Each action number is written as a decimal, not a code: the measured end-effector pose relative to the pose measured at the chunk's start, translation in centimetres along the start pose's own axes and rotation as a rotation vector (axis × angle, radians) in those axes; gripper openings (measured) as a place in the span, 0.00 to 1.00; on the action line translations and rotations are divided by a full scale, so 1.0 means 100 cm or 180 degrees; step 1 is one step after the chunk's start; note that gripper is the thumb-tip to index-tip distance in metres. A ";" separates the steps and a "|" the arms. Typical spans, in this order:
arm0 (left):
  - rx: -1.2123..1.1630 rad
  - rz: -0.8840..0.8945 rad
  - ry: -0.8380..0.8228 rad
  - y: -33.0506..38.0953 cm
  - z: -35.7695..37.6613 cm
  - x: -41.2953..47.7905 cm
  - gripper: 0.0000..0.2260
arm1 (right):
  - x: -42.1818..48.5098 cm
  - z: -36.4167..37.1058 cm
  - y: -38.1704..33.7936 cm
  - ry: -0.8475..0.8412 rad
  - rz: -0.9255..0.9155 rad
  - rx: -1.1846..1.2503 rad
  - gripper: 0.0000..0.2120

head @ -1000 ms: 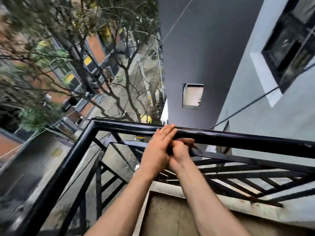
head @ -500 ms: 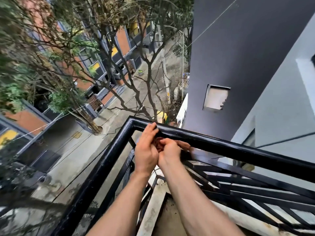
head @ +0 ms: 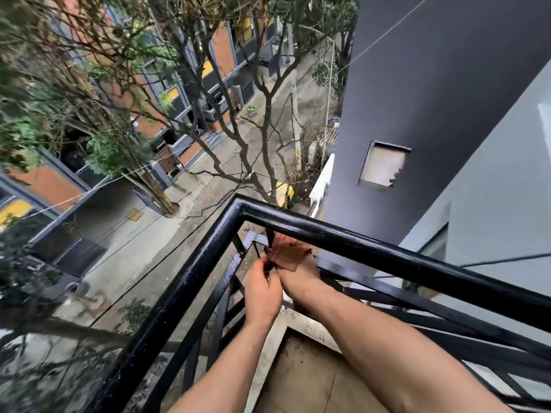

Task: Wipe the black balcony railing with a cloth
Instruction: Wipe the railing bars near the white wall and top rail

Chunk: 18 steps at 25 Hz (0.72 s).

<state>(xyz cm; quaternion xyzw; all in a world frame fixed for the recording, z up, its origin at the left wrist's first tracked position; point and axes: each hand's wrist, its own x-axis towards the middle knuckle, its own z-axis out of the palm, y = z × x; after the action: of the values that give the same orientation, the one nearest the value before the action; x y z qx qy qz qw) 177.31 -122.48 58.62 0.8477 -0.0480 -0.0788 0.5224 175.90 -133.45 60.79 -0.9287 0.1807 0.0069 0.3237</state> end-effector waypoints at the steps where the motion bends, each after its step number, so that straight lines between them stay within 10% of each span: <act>1: 0.0085 0.0043 -0.0075 -0.002 0.005 -0.002 0.11 | -0.006 -0.008 0.010 -0.0039 -0.0120 -0.0057 0.18; 5: 0.0238 0.0273 -0.0189 -0.010 0.011 -0.011 0.12 | -0.028 -0.054 0.050 -0.0919 0.0243 -0.2318 0.21; 8: 0.0144 0.0314 -0.0106 -0.006 0.011 -0.009 0.15 | -0.020 -0.052 0.050 -0.1296 0.0741 -0.2470 0.27; 14: 0.0193 0.0696 -0.0671 0.037 0.034 -0.017 0.18 | -0.008 -0.025 0.048 -0.0292 -0.1010 -0.2290 0.35; 18: 0.0698 0.0950 -0.1440 0.045 0.093 -0.039 0.25 | -0.074 -0.053 0.138 0.0304 -0.0502 -0.2057 0.30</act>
<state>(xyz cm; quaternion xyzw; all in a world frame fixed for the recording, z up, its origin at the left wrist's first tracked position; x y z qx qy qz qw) 171.81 -132.00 58.89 0.8435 -0.2957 -0.1824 0.4096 163.75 -144.27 57.67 -0.9937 0.1117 -0.0048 0.0032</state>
